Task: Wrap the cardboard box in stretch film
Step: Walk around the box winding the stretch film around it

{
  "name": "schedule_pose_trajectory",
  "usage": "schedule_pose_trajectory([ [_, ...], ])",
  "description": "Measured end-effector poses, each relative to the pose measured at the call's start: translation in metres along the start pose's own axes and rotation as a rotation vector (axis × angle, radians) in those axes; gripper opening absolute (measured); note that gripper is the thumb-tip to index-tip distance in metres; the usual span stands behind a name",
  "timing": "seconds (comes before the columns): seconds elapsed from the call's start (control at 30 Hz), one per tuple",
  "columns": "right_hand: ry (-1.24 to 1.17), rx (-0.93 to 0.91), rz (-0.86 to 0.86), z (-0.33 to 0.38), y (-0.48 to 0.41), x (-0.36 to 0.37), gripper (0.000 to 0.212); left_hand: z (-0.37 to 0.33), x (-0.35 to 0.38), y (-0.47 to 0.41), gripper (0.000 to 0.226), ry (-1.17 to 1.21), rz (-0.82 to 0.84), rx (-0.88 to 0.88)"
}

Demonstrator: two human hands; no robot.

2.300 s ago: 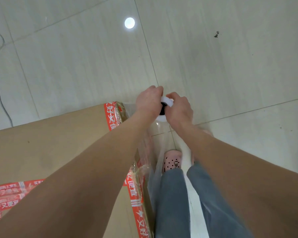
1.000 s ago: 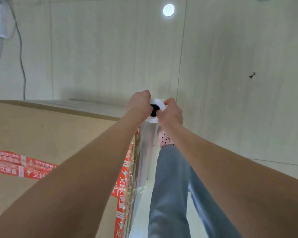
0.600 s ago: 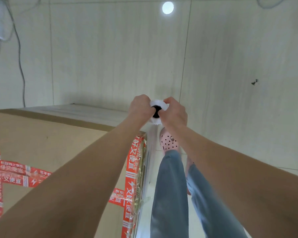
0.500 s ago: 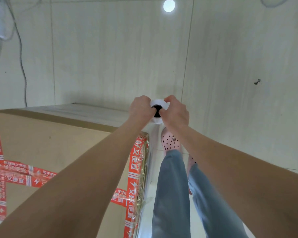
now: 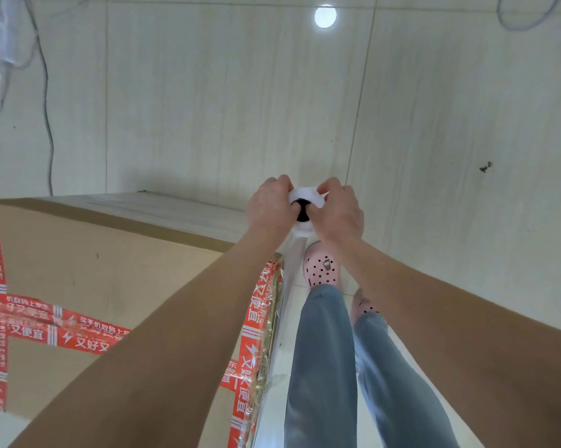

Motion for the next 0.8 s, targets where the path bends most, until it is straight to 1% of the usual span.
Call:
schedule_pose_trajectory([
  [0.07, 0.020, -0.056, 0.001, 0.009, -0.002, -0.001, 0.023, 0.002, 0.000, -0.002, 0.019, 0.029, 0.017, -0.029],
  [0.2, 0.112, -0.211, 0.066, 0.031, -0.009, 0.000, 0.035, 0.018, 0.004, -0.004, 0.018, 0.188, 0.042, -0.190],
  [0.27, 0.122, -0.224, 0.070, 0.034, -0.011, 0.000, 0.037, 0.024, 0.010, -0.002, 0.026, 0.243, 0.084, -0.265],
  [0.3, 0.111, -0.196, 0.048, 0.032, -0.011, -0.001, 0.036, 0.024, 0.012, -0.002, 0.030, 0.246, 0.113, -0.275],
  [0.37, 0.045, -0.105, -0.011, 0.022, -0.011, -0.006, 0.035, 0.019, 0.008, -0.004, 0.034, 0.214, 0.132, -0.242],
  [0.4, 0.018, -0.078, -0.027, 0.018, -0.010, -0.007, 0.033, 0.013, 0.002, -0.006, 0.036, 0.168, 0.113, -0.194],
  [0.53, 0.031, -0.106, -0.019, 0.023, -0.011, -0.007, 0.024, -0.026, -0.019, -0.009, 0.034, -0.193, -0.038, 0.126],
  [0.6, 0.068, -0.134, -0.007, 0.030, -0.014, -0.006, 0.024, -0.033, -0.021, -0.013, 0.031, -0.269, -0.076, 0.196],
  [0.67, 0.087, -0.164, 0.025, 0.037, -0.017, -0.005, 0.028, -0.028, -0.024, -0.019, 0.023, -0.236, -0.067, 0.174],
  [0.73, 0.042, -0.191, 0.073, 0.045, -0.018, 0.000, 0.032, -0.011, -0.026, -0.026, 0.019, -0.127, -0.031, 0.078],
  [0.8, -0.010, -0.189, 0.071, 0.050, -0.020, 0.004, 0.033, 0.011, -0.026, -0.028, 0.019, -0.021, -0.002, -0.036],
])
Point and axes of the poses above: each hand's wrist, its own y-axis away from the middle knuckle, its own x-axis out of the palm, z = x × y, the point moved 9 cm from there along -y, towards the middle knuckle, and after that the axes turned 15 degrees about -y, right-handed, at the moved point
